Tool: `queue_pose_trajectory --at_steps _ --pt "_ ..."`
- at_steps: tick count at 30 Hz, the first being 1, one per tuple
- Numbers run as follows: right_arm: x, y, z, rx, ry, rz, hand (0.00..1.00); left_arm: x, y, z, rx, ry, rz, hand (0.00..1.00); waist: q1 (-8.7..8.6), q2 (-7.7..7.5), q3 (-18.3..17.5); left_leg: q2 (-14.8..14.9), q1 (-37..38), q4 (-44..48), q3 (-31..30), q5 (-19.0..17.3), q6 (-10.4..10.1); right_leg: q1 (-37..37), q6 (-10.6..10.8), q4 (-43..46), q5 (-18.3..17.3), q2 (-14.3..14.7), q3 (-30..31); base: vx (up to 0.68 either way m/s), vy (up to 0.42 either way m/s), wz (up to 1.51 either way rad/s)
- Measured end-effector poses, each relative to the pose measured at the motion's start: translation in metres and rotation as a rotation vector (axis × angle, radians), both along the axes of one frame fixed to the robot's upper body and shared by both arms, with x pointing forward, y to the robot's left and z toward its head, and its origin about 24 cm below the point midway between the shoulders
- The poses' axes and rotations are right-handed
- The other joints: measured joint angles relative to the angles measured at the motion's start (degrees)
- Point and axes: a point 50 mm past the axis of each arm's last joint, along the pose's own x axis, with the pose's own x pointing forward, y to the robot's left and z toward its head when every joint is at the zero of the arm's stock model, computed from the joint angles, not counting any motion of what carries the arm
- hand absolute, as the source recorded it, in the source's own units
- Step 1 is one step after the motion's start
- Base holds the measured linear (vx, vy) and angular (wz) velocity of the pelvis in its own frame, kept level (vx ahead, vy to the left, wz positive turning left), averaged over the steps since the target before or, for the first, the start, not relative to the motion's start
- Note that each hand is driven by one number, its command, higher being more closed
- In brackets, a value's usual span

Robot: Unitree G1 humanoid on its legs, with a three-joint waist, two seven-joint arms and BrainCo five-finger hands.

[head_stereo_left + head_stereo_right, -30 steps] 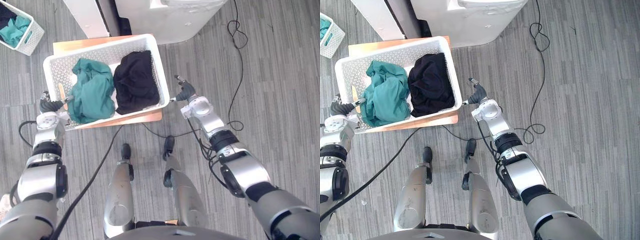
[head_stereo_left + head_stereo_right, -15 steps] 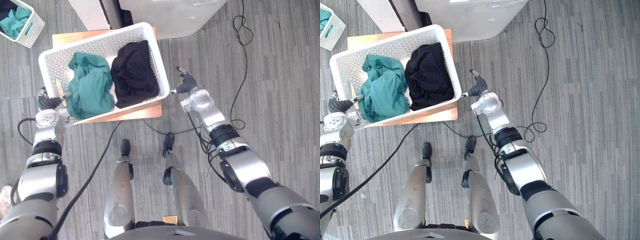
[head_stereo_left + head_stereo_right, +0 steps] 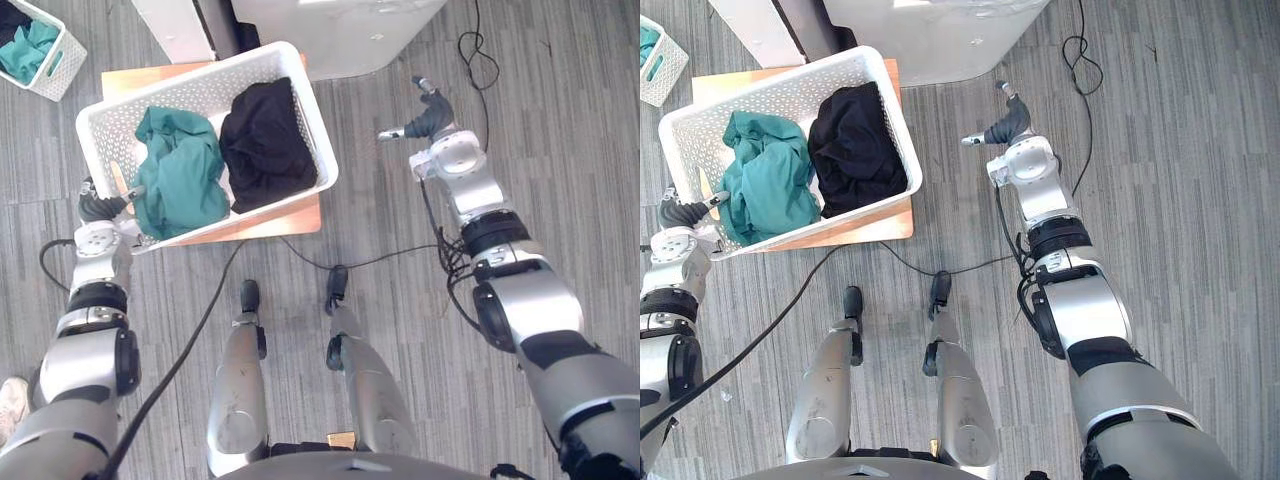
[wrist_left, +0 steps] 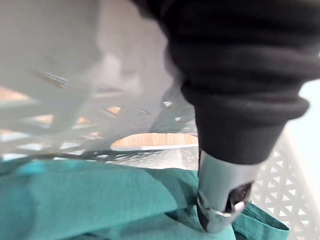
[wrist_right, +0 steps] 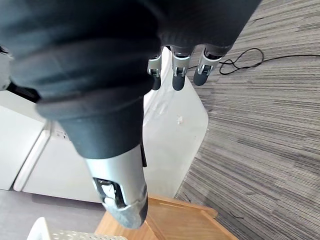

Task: Pick up the laundry basket with both hands and put the clothes into the washing machine.

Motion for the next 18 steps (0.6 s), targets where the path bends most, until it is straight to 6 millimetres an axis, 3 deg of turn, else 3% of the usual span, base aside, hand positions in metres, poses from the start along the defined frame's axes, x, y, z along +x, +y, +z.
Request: queue_pose_trajectory --at_steps 6,8,13,18 --pt "-0.01 0.021 0.029 0.009 -0.152 0.052 0.0 0.0 -0.003 0.0 -0.005 -0.018 -0.003 0.0 0.04 -0.12 0.05 0.0 -0.27 0.31 0.08 -0.01 0.0 -0.22 0.08 0.08 -0.06 0.0 0.1 0.0 0.0 0.0" --pt "-0.012 0.032 0.03 0.02 -0.167 0.086 0.0 0.0 -0.003 0.0 -0.007 -0.022 -0.002 0.0 0.06 -0.14 0.06 0.0 -0.27 0.37 0.08 -0.03 0.01 -0.22 -0.07 0.14 0.05 0.0 0.09 0.0 0.0 0.0" --pt "-0.012 0.06 0.017 0.042 -0.134 0.158 0.0 0.001 -0.006 0.002 -0.005 -0.031 -0.009 0.0 0.24 -0.21 0.1 -0.07 -0.56 0.68 -0.19 -0.08 0.08 -0.24 -0.07 0.23 0.05 -0.08 -0.19 0.01 0.0 0.02" --pt "-0.008 0.068 0.0 0.056 -0.066 0.166 0.0 0.004 -0.009 0.004 -0.001 -0.038 -0.02 0.0 0.54 -0.22 0.1 -0.19 -0.86 0.76 -0.49 -0.06 0.1 -0.32 -0.03 0.25 0.01 -0.18 -0.42 0.01 0.0 0.03"
